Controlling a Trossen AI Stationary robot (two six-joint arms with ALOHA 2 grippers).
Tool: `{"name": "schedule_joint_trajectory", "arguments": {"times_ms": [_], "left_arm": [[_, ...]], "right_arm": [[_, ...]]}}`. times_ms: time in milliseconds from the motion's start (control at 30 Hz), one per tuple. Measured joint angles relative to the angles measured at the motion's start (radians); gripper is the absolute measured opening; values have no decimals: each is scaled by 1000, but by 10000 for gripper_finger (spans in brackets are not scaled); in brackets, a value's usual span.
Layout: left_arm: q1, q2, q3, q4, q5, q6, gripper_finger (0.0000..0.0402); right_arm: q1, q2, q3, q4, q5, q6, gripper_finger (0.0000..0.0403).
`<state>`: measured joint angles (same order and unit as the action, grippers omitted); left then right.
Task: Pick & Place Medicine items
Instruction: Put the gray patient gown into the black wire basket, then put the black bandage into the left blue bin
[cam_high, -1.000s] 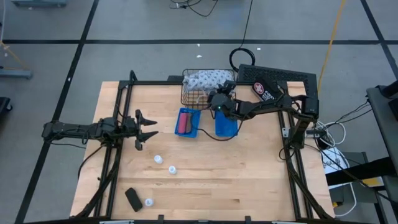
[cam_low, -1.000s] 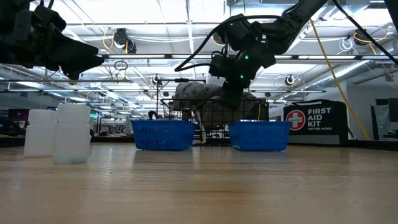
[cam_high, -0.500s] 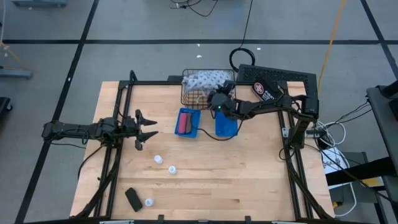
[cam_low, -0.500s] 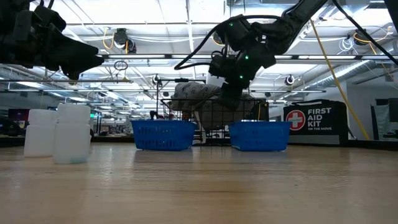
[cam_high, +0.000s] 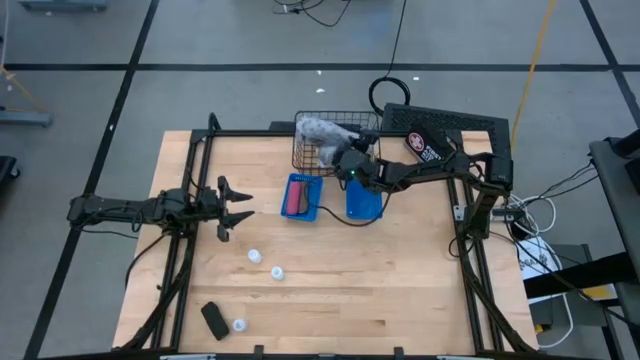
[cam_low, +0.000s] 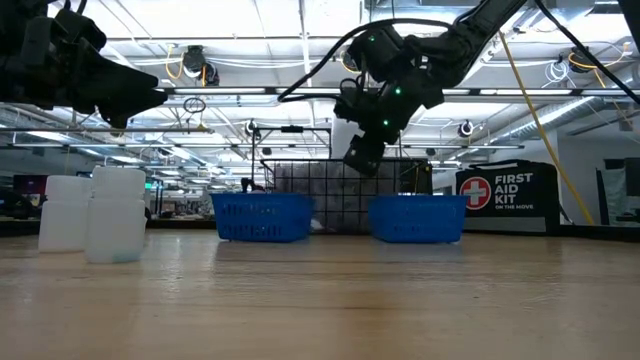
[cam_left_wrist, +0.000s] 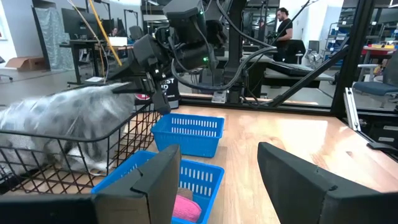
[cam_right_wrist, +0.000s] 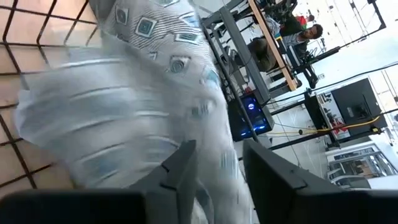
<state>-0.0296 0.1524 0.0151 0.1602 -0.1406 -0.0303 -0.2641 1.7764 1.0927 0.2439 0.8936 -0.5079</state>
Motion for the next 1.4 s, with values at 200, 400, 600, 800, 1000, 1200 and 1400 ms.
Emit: {"name": "schedule_joint_trajectory", "arguments": {"times_ms": [200,400,600,800,1000,1200,1400], "left_arm": [[0,0,0,0,0,0,223],[0,0,0,0,0,0,223],[0,0,0,0,0,0,223],[0,0,0,0,0,0,223],[0,0,0,0,0,0,223],[0,0,0,0,0,0,223],[0,0,0,0,0,0,223]], "right_arm": [[-1,0,0,-9,-3,0,151],[11,-7,0,-10,-5,36,154],[39,-74,0,-10,-62,98,151],[68,-164,0,0,-86,130,147],[114,-243,0,-9,-85,130,146],[182,-287,0,-18,-85,130,142],[258,-299,0,-16,-84,126,145]]}}
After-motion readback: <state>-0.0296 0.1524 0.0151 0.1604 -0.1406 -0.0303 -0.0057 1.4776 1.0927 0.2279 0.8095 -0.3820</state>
